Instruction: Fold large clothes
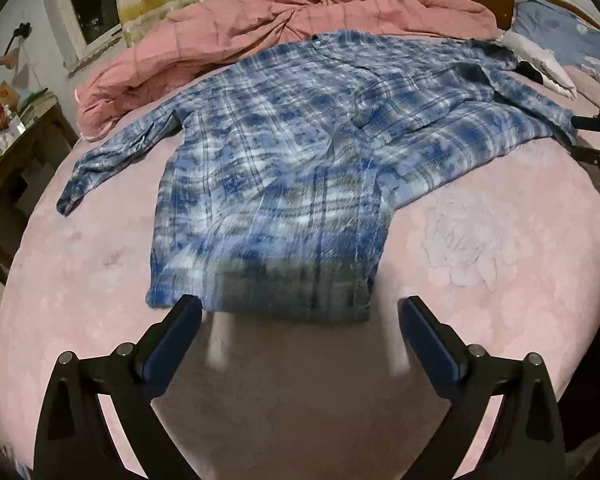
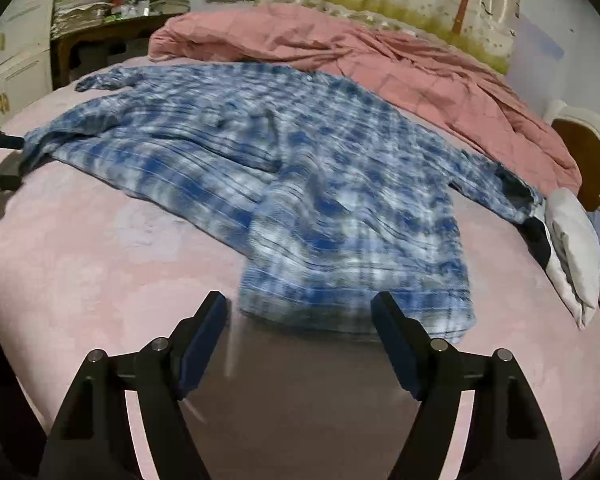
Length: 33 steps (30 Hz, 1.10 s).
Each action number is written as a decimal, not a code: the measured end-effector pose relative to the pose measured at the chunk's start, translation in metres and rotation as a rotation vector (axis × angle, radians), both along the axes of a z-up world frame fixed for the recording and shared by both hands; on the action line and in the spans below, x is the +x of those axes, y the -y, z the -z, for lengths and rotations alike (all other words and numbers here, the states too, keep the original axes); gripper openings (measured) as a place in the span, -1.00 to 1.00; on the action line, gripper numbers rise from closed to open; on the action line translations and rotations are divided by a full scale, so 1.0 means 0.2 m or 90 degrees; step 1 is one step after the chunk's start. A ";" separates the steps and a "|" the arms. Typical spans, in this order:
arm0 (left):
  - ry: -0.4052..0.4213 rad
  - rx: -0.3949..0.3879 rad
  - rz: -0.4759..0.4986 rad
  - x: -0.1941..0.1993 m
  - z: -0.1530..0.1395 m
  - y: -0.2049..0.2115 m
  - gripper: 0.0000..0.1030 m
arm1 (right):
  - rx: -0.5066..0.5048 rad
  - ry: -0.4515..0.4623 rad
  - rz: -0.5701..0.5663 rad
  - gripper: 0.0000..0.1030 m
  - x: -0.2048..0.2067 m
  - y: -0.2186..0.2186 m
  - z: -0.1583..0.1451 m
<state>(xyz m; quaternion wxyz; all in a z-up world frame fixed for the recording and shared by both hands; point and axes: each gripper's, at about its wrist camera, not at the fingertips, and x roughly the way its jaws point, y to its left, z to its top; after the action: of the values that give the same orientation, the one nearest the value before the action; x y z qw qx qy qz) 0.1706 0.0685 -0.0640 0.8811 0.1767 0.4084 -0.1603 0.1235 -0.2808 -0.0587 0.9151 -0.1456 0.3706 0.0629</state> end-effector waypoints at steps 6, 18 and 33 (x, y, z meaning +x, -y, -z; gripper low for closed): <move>0.058 -0.025 -0.064 0.07 -0.07 -0.06 -0.84 | -0.040 0.042 0.062 -0.80 0.04 0.04 -0.02; 0.019 -0.201 -0.260 0.68 -0.13 -0.39 -0.85 | 0.025 0.112 0.235 -0.84 0.59 0.52 -0.23; 0.007 -0.188 -0.235 0.65 -0.05 -0.33 0.98 | 0.225 0.074 0.208 0.65 0.54 0.78 -0.12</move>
<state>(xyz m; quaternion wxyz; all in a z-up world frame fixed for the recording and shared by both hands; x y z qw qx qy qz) 0.3006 0.1346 -0.0532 0.9140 -0.0311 0.4009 -0.0539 0.2308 -0.4369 -0.0337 0.9440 0.0756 0.3196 -0.0307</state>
